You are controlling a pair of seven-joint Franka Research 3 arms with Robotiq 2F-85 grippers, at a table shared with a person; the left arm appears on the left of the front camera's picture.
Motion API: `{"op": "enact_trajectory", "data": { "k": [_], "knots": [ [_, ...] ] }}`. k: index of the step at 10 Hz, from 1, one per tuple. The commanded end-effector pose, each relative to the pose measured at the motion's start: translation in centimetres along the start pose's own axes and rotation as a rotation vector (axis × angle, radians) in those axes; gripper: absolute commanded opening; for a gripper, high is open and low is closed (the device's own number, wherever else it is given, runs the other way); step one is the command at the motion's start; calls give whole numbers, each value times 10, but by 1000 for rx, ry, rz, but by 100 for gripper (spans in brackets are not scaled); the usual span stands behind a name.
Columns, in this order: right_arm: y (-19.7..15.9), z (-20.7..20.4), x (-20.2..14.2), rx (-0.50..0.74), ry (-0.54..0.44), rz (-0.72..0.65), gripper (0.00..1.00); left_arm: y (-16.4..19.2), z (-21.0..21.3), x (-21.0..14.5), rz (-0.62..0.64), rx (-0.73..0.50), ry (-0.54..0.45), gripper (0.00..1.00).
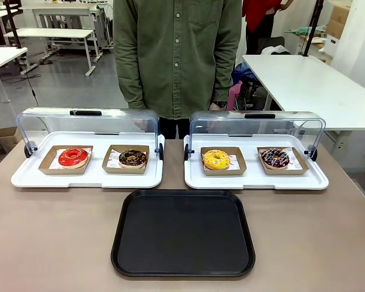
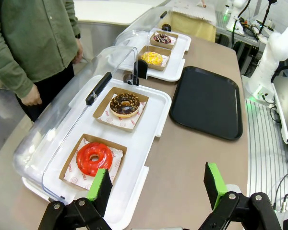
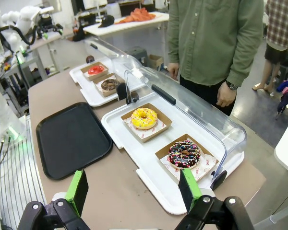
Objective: Move the second donut from the left to the tray.
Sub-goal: Pick up the Paper togo box containing the Donut indicated by the person and place it on the Handle tray.
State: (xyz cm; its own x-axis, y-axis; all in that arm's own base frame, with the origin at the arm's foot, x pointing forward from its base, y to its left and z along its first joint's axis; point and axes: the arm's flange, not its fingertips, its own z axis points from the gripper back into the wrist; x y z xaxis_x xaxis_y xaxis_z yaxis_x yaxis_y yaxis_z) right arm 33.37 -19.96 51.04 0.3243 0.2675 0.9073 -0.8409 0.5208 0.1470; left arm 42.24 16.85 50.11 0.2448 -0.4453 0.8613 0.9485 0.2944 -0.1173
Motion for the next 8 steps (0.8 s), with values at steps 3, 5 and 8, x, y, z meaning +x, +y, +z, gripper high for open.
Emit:
{"op": "enact_trajectory", "data": {
  "k": [3,5,8],
  "knots": [
    [-3,1,2,1,-19,28,100,-2,1,1,-6,-7,-8,100],
    [-3,1,2,1,-19,28,100,-2,1,1,-6,-7,-8,100],
    [-3,1,2,1,-19,28,100,-2,1,1,-6,-7,-8,100]
  ]
}}
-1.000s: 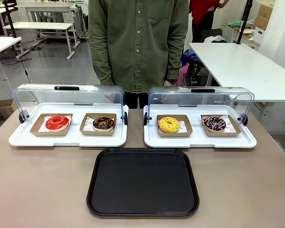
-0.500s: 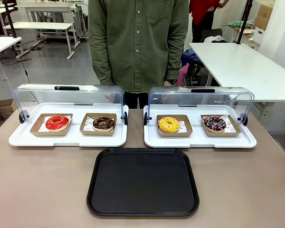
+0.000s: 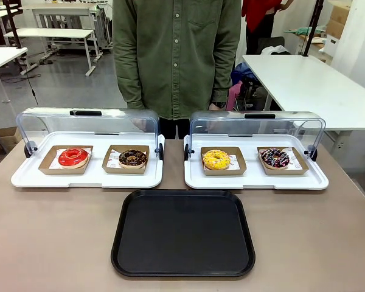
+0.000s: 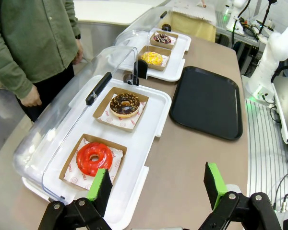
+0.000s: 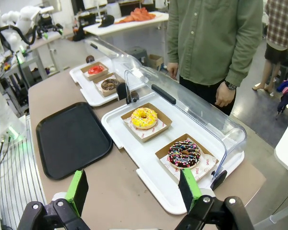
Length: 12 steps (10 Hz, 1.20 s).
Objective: Move the second donut from the left to the tray.
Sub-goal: Pick up the Paper togo box containing the Donut indicated by the person and place it on the Handle tray.
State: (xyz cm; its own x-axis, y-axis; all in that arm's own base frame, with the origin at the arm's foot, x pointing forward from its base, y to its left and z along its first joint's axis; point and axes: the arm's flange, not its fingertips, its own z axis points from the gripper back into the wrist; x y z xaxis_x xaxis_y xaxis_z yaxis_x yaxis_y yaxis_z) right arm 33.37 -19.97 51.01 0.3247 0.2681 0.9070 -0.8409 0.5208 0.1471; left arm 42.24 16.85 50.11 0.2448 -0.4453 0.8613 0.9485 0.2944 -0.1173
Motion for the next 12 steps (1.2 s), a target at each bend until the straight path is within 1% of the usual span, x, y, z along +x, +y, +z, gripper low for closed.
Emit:
{"op": "enact_trajectory", "data": {
  "k": [1,12],
  "knots": [
    [-3,1,3,1,-20,28,100,-2,1,1,-6,-7,-8,100],
    [-3,1,3,1,-20,28,100,-2,1,1,-6,-7,-8,100]
  ]
}}
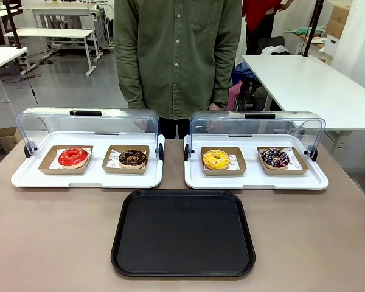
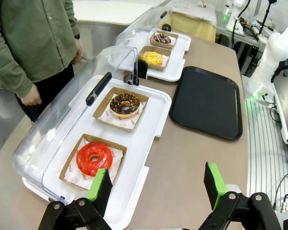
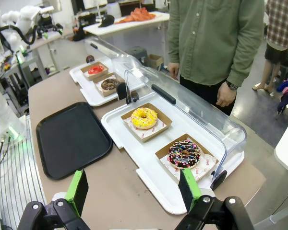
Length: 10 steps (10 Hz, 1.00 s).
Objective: Move the second donut from the left to the tray.
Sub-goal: Pick up the Paper togo box containing the Donut indicated by the person and place it on the Handle tray.
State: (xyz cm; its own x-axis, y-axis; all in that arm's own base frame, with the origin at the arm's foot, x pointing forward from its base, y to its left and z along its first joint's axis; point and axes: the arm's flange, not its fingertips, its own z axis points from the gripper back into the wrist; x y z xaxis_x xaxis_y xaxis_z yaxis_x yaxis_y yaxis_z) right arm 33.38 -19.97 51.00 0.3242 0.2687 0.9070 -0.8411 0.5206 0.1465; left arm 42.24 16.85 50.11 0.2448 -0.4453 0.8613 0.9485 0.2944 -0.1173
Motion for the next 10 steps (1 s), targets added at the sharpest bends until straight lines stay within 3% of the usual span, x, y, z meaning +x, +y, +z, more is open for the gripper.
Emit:
{"op": "enact_trajectory", "data": {
  "k": [1,10],
  "knots": [
    [-3,1,3,1,-21,27,100,-2,1,1,-6,-7,-8,100],
    [-3,1,3,1,-21,27,100,-2,1,1,-6,-7,-8,100]
  ]
}}
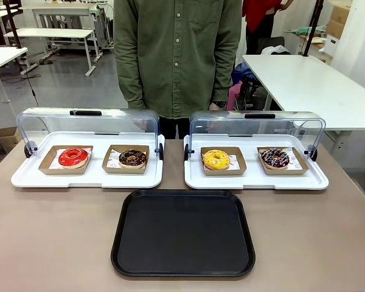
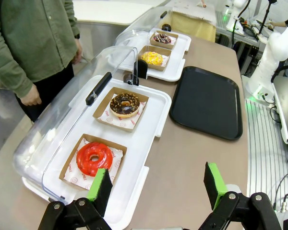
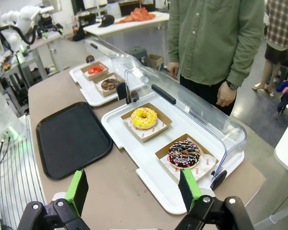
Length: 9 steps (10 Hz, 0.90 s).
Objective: Move the second donut from the left to the tray.
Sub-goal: Pick up the Paper togo box containing the Donut indicated by the person and place it on the Handle tray.
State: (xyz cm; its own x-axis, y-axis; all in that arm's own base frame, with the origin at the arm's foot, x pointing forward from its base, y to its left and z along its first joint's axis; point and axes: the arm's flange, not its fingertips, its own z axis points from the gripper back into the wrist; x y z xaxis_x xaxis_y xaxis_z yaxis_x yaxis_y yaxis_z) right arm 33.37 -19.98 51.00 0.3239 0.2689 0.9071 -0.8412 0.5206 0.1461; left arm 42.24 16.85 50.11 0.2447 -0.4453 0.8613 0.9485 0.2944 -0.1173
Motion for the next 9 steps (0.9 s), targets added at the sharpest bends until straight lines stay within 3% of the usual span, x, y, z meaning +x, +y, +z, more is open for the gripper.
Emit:
{"op": "enact_trajectory", "data": {
  "k": [1,9],
  "knots": [
    [-3,1,3,1,-21,27,100,-2,1,1,-6,-7,-8,100],
    [-3,1,3,1,-21,27,100,-2,1,1,-6,-7,-8,100]
  ]
}}
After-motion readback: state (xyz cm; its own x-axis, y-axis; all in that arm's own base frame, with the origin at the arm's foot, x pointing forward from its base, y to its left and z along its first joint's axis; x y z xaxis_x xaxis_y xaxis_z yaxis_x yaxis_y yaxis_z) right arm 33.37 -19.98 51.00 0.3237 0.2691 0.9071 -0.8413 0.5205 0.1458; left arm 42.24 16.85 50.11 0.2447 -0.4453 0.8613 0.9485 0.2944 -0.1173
